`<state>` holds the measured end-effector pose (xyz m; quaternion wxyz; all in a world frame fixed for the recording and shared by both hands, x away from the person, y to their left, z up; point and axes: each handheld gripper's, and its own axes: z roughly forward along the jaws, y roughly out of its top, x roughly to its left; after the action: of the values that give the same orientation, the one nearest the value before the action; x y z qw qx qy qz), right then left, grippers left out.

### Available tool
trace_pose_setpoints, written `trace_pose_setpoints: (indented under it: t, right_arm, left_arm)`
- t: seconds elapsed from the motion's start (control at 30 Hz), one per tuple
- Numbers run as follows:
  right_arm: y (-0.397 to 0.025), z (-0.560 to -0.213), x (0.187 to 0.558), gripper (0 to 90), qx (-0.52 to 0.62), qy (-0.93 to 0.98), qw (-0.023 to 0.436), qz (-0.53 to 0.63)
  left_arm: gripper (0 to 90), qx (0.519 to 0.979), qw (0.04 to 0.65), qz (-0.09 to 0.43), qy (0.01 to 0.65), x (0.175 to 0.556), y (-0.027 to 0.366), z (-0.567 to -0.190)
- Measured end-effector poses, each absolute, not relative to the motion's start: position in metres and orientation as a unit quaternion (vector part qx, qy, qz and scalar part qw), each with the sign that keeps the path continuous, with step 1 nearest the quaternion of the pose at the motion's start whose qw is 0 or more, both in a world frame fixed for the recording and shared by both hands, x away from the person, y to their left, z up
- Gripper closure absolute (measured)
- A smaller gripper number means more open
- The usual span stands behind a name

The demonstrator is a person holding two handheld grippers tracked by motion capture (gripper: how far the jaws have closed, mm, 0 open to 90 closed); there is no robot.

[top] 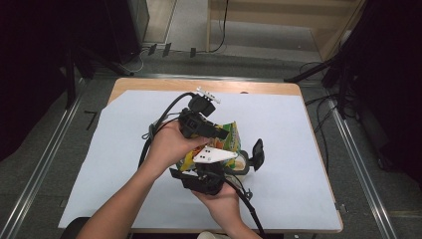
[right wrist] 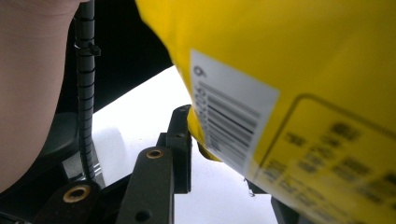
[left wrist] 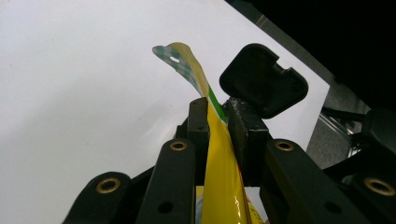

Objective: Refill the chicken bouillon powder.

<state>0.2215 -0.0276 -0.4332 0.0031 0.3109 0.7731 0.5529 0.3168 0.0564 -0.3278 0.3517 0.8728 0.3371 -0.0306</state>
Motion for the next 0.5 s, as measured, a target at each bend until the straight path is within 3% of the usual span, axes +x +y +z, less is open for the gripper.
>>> trace_pose_setpoints:
  t: [0.5]
  right_arm:
    - [-0.0259,-0.4332,0.2243,69.5,0.309,0.775,0.006,0.552]
  left_arm:
    - [79.9,0.87,0.359,-0.024,0.336,0.3172,0.0578,-0.3266]
